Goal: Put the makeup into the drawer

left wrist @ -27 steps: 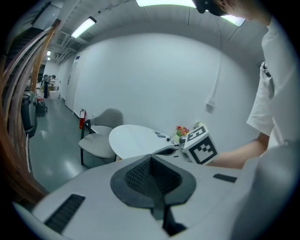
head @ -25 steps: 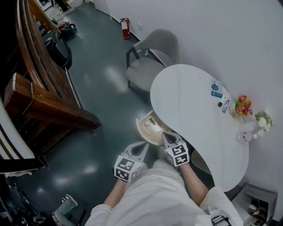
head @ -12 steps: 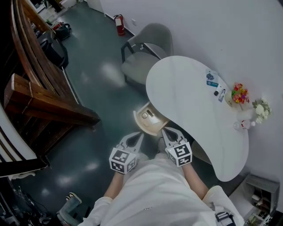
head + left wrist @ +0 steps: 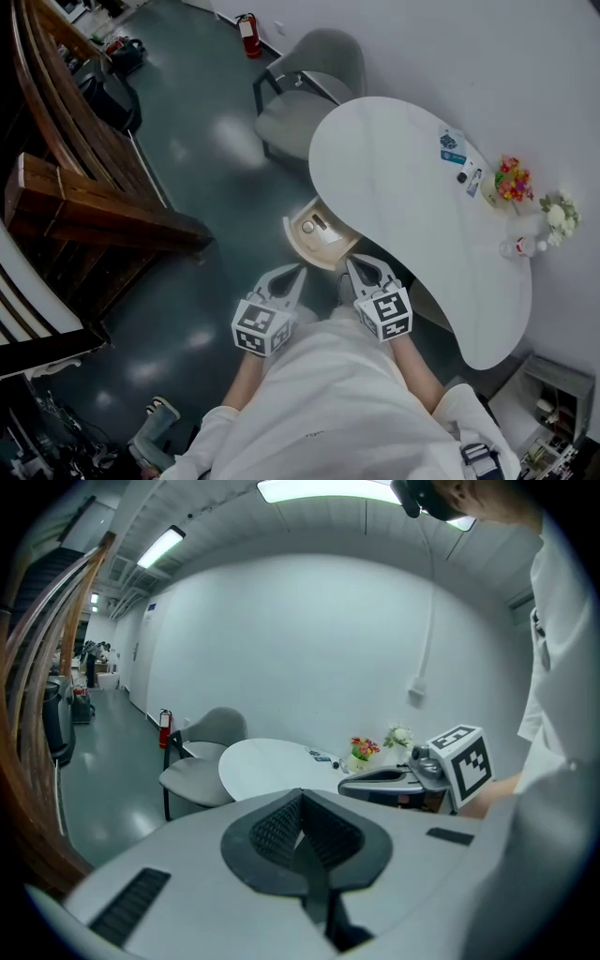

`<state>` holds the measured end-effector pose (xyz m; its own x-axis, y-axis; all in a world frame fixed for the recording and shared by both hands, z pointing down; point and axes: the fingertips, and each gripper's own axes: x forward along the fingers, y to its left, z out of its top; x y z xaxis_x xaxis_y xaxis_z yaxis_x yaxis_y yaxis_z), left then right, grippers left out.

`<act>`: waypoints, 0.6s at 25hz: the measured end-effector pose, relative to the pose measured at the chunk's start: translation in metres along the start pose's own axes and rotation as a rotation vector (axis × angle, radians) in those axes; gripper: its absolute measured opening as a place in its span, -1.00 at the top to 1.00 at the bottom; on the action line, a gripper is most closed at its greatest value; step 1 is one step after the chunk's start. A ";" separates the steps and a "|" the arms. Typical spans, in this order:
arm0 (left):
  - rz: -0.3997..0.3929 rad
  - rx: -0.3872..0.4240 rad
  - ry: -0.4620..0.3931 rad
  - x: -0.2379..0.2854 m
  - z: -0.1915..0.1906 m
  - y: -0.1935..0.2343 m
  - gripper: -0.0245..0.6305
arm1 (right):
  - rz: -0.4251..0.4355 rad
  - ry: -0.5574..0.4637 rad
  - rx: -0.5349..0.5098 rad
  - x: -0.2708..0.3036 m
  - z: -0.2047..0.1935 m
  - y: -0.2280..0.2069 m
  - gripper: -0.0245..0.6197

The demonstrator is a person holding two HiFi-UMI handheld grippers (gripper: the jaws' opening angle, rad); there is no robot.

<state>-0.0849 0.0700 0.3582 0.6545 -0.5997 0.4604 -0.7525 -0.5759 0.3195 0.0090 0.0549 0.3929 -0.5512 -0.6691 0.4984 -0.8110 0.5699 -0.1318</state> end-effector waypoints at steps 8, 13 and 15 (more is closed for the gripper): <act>-0.005 0.008 0.001 0.002 0.002 0.000 0.90 | 0.058 -0.064 -0.019 -0.003 0.025 0.015 0.88; 0.000 0.004 -0.007 0.003 0.005 0.001 0.90 | 0.099 -0.092 -0.035 -0.002 0.041 0.024 0.88; 0.001 0.004 -0.009 0.003 0.007 0.001 0.90 | 0.114 -0.094 -0.041 -0.001 0.043 0.027 0.88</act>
<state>-0.0834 0.0636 0.3547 0.6543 -0.6051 0.4537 -0.7529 -0.5772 0.3160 -0.0208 0.0502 0.3517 -0.6564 -0.6397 0.3999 -0.7348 0.6623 -0.1465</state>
